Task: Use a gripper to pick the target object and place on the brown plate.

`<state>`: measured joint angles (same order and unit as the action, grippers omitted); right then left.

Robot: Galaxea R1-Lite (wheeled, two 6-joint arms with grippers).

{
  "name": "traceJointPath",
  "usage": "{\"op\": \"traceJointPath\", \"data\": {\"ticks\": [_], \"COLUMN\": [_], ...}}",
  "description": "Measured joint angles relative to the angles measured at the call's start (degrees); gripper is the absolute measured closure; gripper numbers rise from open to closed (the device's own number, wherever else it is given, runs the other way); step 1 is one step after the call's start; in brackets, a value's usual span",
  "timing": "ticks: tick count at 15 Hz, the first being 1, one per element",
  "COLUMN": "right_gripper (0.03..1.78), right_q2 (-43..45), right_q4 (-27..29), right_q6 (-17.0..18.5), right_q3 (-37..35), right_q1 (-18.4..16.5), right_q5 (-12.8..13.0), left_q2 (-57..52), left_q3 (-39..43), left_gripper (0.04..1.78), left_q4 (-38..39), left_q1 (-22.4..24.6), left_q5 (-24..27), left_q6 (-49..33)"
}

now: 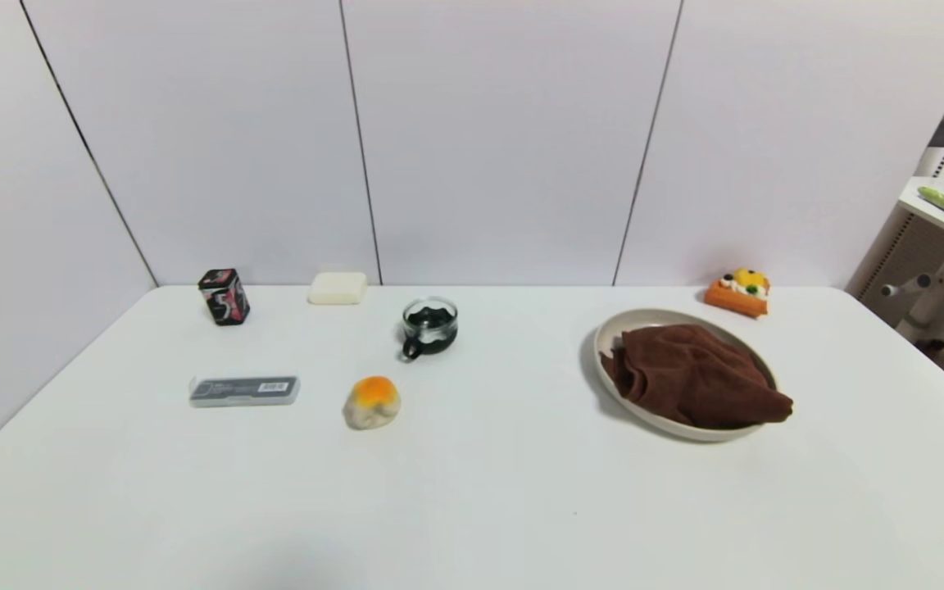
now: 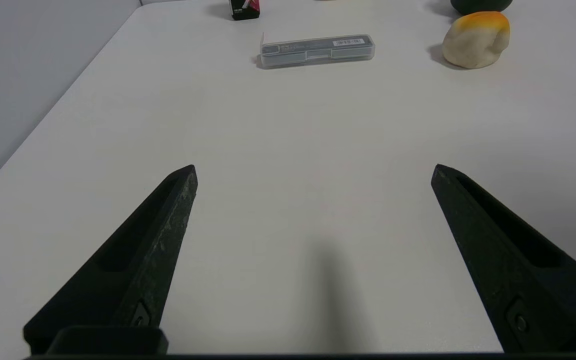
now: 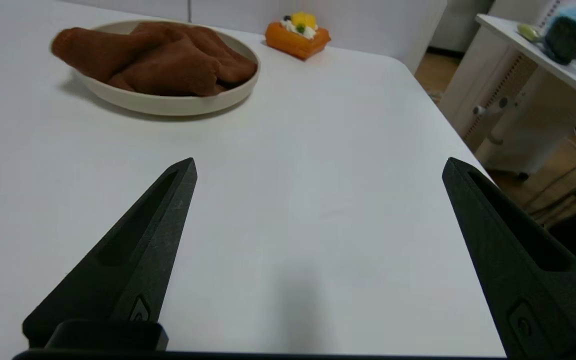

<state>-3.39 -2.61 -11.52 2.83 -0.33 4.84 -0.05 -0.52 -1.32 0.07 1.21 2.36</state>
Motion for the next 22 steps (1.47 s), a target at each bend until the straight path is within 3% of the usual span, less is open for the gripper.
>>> {"op": "traceJointPath", "data": {"ticks": [2,3,12,14,17,22], "right_gripper": [0.12,0.12,0.12,0.12,0.12,0.12], "right_q2": [2.02,2.57,3.5,3.5,3.5,3.5], "right_q4": [-0.45,-0.28,0.0,1.84,2.82,2.83], "right_q6": [-0.83,-0.6,0.78,3.15,9.52,10.2], "right_q3": [-2.12,-2.47,-2.8,-2.83,-2.83,-2.83], "right_q1": [0.11,0.12,0.15,0.15,0.15,0.15], "right_q5": [-5.55,-6.52,-6.73,-6.52,-5.96,-5.96], "left_q2": [0.0,0.0,0.0,0.0,0.0,0.0], "left_q3": [0.0,0.0,0.0,0.0,0.0,0.0], "left_gripper": [0.13,0.13,0.13,0.13,0.13,0.13], "left_q4": [0.0,0.0,0.0,0.0,0.0,0.0], "left_q1": [0.0,0.0,0.0,0.0,0.0,0.0], "left_q5": [0.02,0.02,0.0,0.0,0.02,0.02], "left_q6": [0.0,0.0,-0.02,-0.02,-0.02,-0.02]}}
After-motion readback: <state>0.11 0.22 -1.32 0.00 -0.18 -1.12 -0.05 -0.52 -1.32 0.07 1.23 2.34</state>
